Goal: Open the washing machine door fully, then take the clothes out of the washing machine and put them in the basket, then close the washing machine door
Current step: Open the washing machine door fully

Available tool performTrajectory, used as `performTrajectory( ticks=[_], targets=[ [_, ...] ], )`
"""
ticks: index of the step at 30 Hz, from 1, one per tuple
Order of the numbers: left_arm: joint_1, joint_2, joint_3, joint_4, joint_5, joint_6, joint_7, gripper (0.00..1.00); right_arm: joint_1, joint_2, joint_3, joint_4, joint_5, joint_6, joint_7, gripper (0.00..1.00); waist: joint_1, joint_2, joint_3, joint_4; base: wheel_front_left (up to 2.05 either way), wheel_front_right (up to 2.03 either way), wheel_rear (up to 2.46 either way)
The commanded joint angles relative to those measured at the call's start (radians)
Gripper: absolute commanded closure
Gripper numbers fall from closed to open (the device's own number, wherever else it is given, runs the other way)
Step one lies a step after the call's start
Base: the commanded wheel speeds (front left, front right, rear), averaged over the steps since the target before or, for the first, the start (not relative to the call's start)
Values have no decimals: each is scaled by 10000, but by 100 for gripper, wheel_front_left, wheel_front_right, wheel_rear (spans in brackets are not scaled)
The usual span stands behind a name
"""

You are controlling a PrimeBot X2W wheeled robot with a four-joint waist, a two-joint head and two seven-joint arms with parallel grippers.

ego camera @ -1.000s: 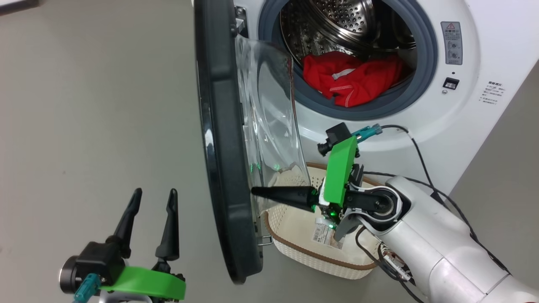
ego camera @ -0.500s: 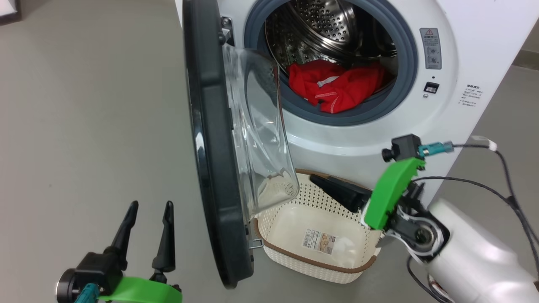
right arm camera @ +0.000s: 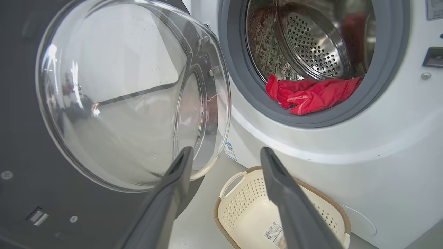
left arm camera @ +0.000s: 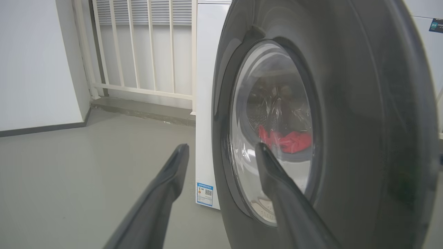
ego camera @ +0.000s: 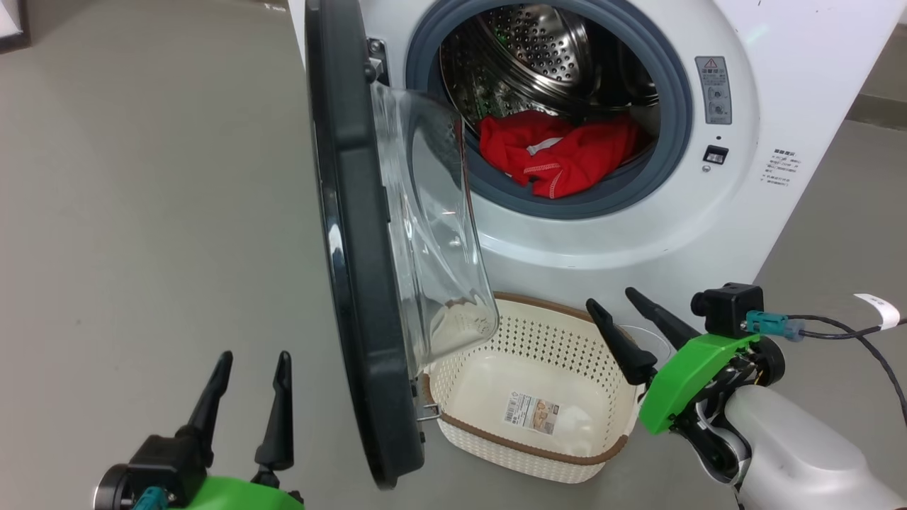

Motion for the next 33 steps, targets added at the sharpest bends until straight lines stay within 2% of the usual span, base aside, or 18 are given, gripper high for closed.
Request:
performTrajectory(
  ticks=[1, 4, 8, 14, 20, 33],
  targets=[
    [-109, 146, 359, -245, 91, -73, -51, 0, 152, 144, -210, 3, -420, 77, -176, 0, 0, -1, 17, -18, 0, 0, 0],
    [-93, 146, 347, -273, 105, -91, -51, 0, 303, 380, -1672, -230, -1863, 77, -201, 0, 0, -1, 70, -49, 0, 0, 0],
    [-116, 146, 302, -283, 121, -100, -51, 0, 1209, 954, -3735, -1179, -4094, 77, -205, 0, 0, -1, 126, 26, 0, 0, 0],
    [-162, 146, 217, -309, 77, -47, -51, 0, 2435, 1794, -5557, -2325, -6109, 77, -206, 0, 0, -1, 137, 186, 0, 0, 0],
    [-147, 146, 209, -322, 98, -50, -51, 0, 3070, 2188, -6224, -2972, -6866, 77, -207, 0, 0, -1, 136, 232, 0, 0, 0],
    [-133, 146, 198, -320, 102, -28, -51, 0, 3332, 2362, -6453, -3136, -7119, 77, -208, 0, 0, -1, 146, 218, 0, 0, 0]
  ],
)
